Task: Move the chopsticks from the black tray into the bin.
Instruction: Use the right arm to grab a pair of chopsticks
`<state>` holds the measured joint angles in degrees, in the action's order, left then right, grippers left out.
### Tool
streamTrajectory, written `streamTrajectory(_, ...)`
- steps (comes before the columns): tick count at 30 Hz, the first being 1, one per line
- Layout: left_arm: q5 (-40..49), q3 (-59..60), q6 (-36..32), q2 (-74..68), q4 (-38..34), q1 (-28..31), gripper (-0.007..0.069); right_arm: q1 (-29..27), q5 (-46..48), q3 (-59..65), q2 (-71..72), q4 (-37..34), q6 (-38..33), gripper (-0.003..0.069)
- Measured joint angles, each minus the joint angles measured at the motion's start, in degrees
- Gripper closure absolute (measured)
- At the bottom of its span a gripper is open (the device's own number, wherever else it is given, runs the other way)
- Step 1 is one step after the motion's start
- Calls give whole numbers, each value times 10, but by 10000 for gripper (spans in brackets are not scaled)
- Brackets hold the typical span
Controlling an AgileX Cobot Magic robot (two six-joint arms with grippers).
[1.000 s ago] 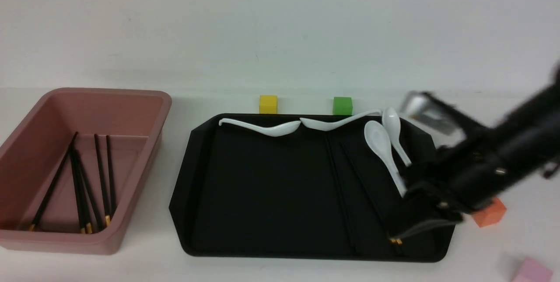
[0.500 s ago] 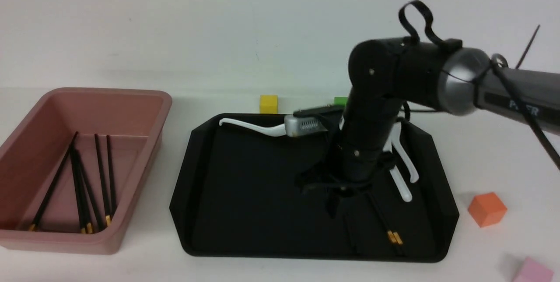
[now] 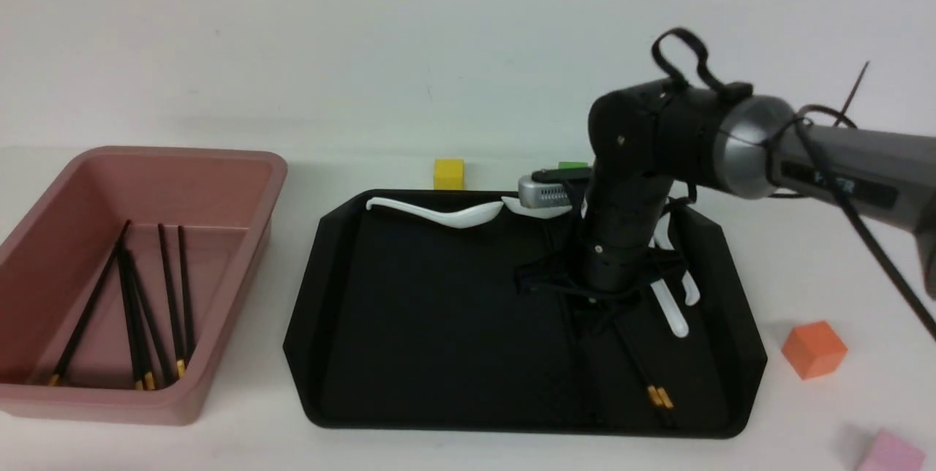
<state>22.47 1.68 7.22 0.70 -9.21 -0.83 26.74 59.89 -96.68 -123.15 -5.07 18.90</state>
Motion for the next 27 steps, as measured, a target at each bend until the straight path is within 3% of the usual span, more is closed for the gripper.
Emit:
streamTrajectory(7,0,0,0,0,0,0,491,0,-22,0,-10,3,4,335)
streamTrajectory(16,0,0,0,0,0,0,483,0,-27,-6,-34,4,4,319)
streamTrajectory(20,0,0,0,0,0,0,480,0,-20,-9,-36,6,4,358)
streamTrajectory(27,0,0,0,0,0,0,478,-1,5,-9,-37,8,4,547)
